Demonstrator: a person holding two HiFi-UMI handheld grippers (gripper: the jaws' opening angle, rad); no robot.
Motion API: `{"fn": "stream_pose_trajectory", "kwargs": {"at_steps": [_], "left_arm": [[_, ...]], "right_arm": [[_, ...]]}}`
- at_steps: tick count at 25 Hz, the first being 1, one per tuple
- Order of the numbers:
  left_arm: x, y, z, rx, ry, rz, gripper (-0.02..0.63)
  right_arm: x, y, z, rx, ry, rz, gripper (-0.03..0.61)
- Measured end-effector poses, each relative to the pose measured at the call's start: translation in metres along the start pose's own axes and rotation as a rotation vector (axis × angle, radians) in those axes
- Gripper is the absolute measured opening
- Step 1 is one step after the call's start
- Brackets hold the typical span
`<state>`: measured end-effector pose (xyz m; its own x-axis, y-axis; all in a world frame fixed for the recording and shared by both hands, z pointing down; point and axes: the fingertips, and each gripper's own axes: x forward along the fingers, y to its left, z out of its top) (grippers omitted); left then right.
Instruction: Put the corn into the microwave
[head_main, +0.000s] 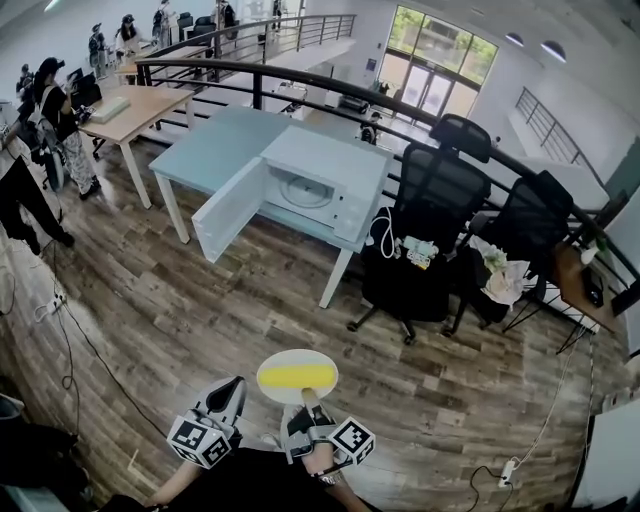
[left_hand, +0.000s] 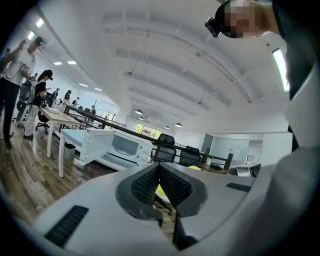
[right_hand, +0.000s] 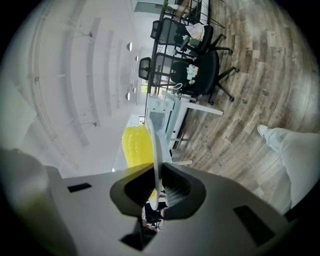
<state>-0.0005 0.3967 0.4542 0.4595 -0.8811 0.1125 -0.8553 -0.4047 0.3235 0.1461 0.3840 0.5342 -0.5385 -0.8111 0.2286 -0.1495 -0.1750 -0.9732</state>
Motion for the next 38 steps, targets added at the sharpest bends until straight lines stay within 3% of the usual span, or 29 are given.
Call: {"fn": "stream_pose_trajectory", "kwargs": {"at_steps": [16,38], "left_arm": [[0.079,0.036,0.017,-0.011,0.035,0.035,0.003],[0.192,0.057,0.040,-0.037,0.004,0.130,0.003]], "right_arm": [[0.073,0.004,0.051,0.017,0.018,-0.029,0.029],[0.157,0.020,0.144,0.002,0.097,-0.030,0.029]]}}
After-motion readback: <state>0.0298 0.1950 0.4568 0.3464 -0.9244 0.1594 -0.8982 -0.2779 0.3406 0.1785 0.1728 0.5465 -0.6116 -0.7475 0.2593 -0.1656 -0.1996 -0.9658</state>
